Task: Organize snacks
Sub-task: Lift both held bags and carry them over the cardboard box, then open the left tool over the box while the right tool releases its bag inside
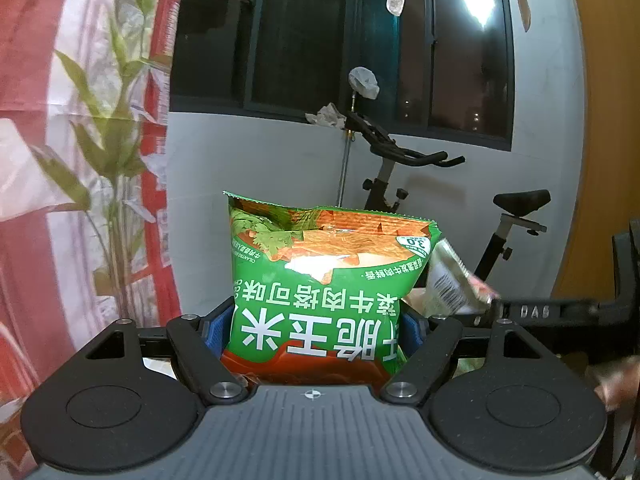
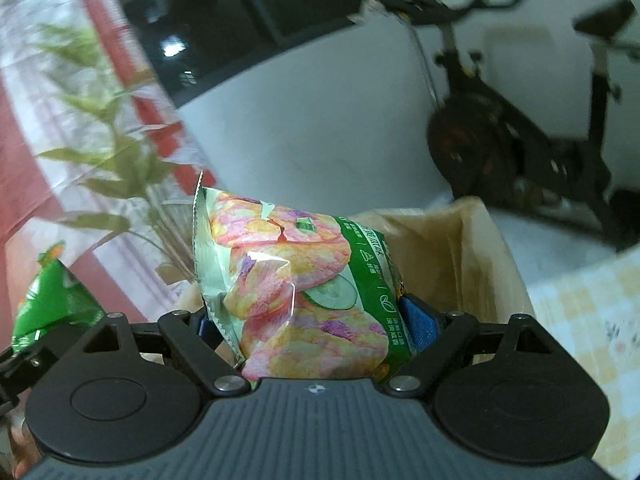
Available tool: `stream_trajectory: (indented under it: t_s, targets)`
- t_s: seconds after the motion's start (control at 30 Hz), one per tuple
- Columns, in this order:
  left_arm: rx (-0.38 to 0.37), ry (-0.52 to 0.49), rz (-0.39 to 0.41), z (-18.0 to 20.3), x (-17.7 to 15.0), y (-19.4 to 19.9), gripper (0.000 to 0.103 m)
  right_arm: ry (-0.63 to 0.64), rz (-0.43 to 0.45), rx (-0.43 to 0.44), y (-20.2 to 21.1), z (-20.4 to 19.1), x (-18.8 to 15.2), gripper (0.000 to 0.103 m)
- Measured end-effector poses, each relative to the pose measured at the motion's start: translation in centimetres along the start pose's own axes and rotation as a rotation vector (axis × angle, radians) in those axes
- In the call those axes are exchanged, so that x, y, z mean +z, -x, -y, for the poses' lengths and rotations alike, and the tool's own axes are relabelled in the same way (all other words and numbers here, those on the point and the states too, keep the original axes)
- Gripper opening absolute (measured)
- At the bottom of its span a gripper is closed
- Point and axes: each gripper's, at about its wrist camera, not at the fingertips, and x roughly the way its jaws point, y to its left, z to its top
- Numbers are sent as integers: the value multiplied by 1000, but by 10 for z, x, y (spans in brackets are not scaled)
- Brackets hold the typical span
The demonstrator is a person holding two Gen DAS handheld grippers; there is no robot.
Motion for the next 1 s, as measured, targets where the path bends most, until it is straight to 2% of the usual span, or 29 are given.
stream_trajectory:
  t_s: [0.13,0.23,0.47,0.67,1.0]
  targets:
    - [-43,-43,-22,10,3,-23,81,3,-15,-6,-3,2,1,92]
    - [-10,-79,-35,20,0,-38,83,21,-27,-25,-6,-3,4,93]
    - [-27,-20,-83,13,-3,-57,87,60,-19,-35,0,-8,3,96]
    - [-3,-1,-101,5,-1,-44,87,97,2,-55,13,-11,1,96]
    - [64,33,-164,-13,-8,-4,87,318,5,-118,43,-32,-18,96]
